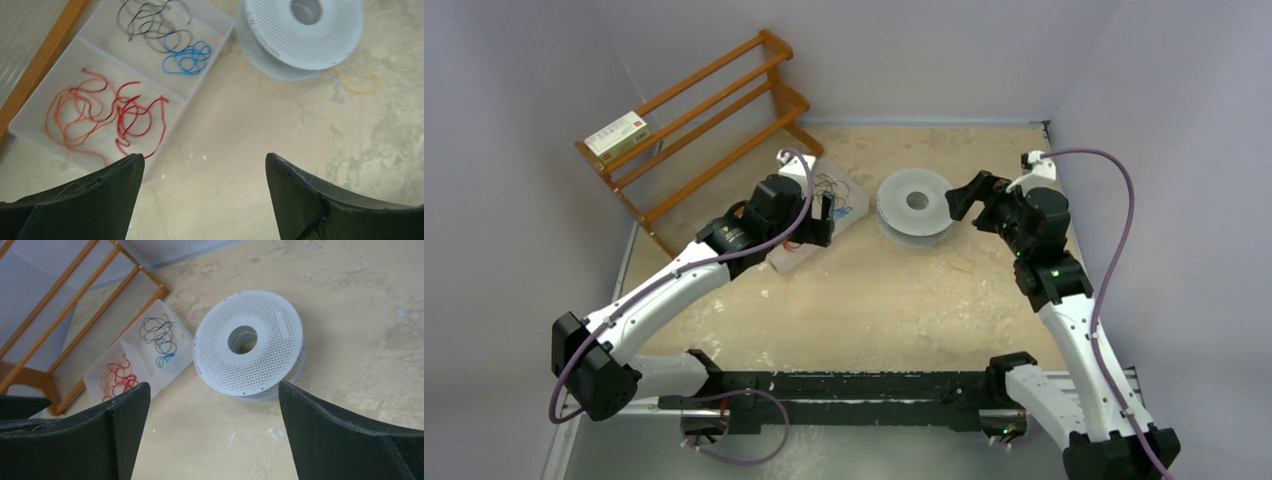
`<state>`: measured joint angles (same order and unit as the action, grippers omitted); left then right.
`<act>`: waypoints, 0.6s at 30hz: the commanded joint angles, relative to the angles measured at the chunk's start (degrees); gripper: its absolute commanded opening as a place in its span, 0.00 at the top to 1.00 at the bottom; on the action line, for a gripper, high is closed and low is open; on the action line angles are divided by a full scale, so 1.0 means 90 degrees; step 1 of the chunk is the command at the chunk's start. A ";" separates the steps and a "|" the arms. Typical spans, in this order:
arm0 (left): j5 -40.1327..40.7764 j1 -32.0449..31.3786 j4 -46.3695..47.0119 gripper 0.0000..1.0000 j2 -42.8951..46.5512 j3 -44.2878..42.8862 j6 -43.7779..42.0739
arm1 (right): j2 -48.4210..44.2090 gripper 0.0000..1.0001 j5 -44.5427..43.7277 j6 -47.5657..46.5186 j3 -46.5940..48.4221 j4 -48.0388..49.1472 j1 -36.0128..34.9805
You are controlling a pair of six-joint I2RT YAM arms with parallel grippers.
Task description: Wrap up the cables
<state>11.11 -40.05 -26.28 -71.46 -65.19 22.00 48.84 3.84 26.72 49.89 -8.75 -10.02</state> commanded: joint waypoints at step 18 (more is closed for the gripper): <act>0.1497 0.0096 -0.0138 0.04 0.0875 0.0645 0.0241 | 0.1426 0.02 -0.0742 -0.0163 -0.0304 0.0747 0.0104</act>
<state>23.44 -39.29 -28.69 -66.06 -59.77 24.75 58.43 -4.78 23.11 49.15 -9.13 -9.82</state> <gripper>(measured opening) 0.970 0.987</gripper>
